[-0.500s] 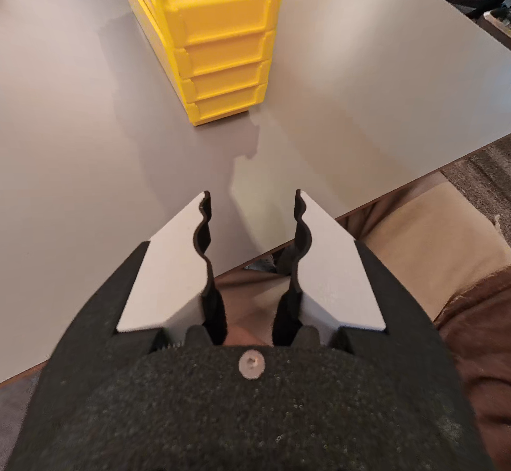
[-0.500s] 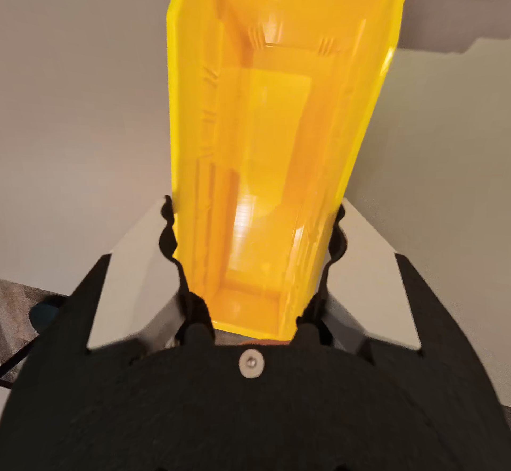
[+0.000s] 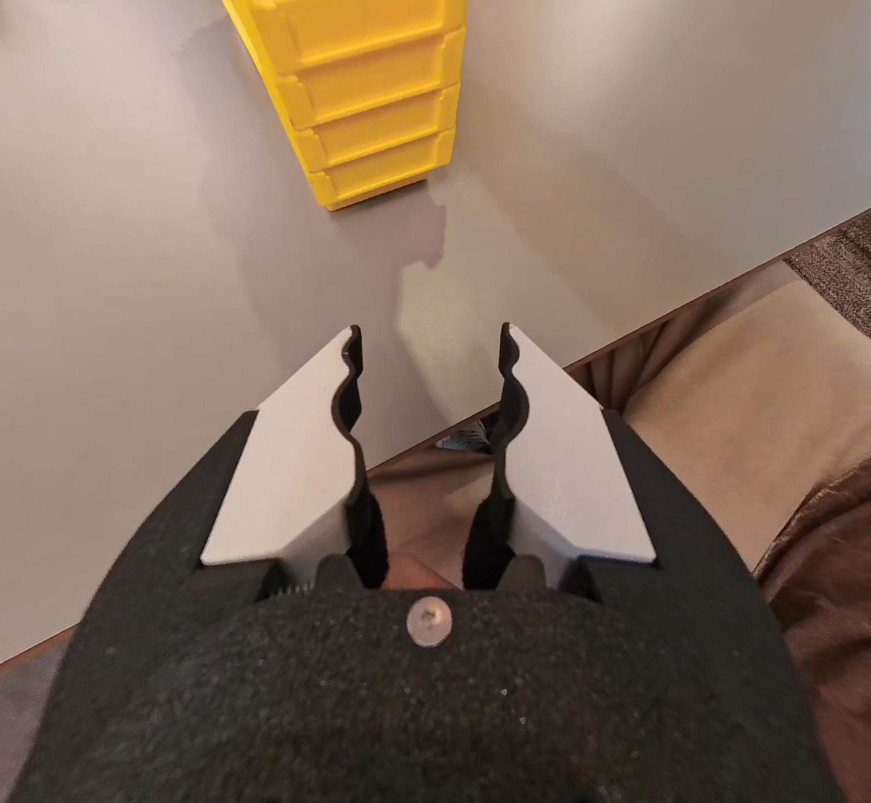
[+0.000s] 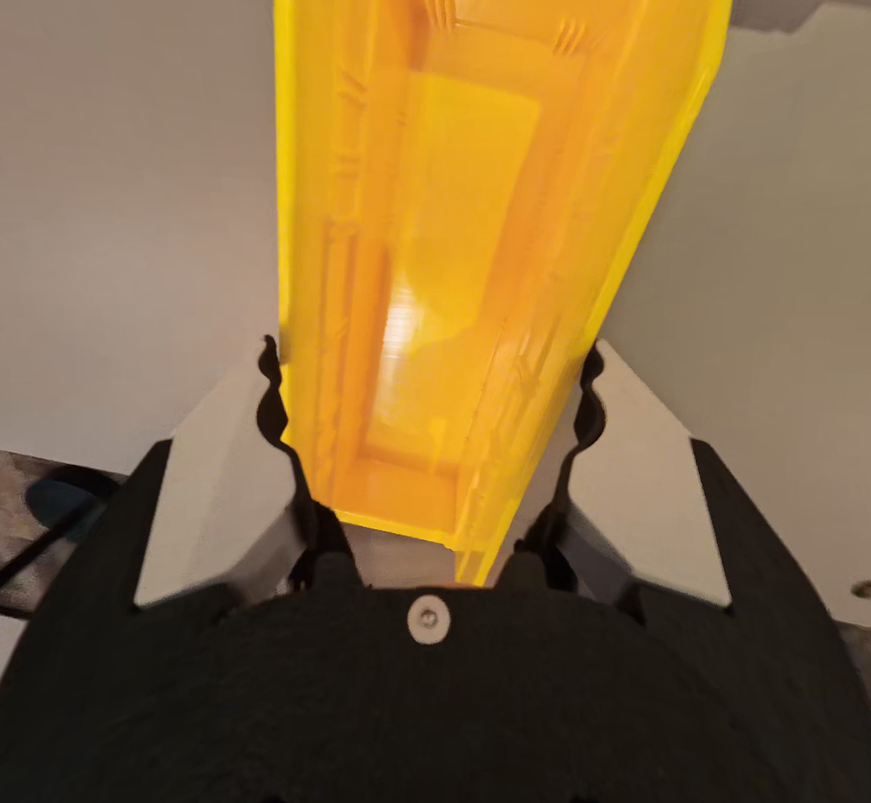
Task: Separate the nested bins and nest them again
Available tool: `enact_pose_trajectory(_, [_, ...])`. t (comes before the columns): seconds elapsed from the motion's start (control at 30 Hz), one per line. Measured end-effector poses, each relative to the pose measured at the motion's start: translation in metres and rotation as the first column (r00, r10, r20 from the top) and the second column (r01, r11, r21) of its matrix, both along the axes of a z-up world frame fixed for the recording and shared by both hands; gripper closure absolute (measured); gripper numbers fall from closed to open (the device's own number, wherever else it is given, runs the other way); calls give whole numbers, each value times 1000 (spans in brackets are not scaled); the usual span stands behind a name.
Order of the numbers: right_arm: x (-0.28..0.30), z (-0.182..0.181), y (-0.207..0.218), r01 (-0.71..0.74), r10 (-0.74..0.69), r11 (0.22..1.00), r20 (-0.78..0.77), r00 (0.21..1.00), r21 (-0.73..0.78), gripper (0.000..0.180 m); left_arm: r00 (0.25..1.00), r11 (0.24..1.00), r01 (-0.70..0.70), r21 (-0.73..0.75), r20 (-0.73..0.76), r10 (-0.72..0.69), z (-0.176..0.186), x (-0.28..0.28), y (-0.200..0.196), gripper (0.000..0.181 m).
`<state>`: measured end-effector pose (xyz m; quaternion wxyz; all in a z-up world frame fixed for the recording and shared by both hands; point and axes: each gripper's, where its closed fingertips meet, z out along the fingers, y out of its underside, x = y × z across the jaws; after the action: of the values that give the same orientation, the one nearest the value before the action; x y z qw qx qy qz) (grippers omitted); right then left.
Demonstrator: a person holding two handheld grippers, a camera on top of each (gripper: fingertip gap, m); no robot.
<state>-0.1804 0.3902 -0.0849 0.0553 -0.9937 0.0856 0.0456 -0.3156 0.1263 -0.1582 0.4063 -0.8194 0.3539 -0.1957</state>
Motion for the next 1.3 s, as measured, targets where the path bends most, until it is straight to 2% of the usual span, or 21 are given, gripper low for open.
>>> enact_pose_trajectory(0.13, [-1, 8, 2, -42, 42, 999, 87, 995, -5, 53, 1000, 1000, 9, -4, -7, -9, -2, 2, -2, 124])
enact_pose_trajectory(0.23, [0, -1, -5, -45, 53, 997, 143, 988, -54, 51, 1000, 1000, 17, -3, -21, -17, -4, 2, -3, 124])
enact_pose_trajectory(0.33, [-1, 1, -4, -38, 48, 997, 168, 985, -64, 62, 999, 1000, 16, 3, -29, -16, -4, 1, -3, 125])
enact_pose_trajectory(0.7, [-2, 7, -5, -61, 75, 994, 164, 984, -90, 80, 999, 1000, 29, -1, -16, -29, -3, 2, -4, 125])
enact_pose_trajectory(1.3, [8, 49, -18, -74, 91, 993, 200, 976, -90, 83, 997, 998, 57, -4, -44, -58, -8, 9, -10, 125])
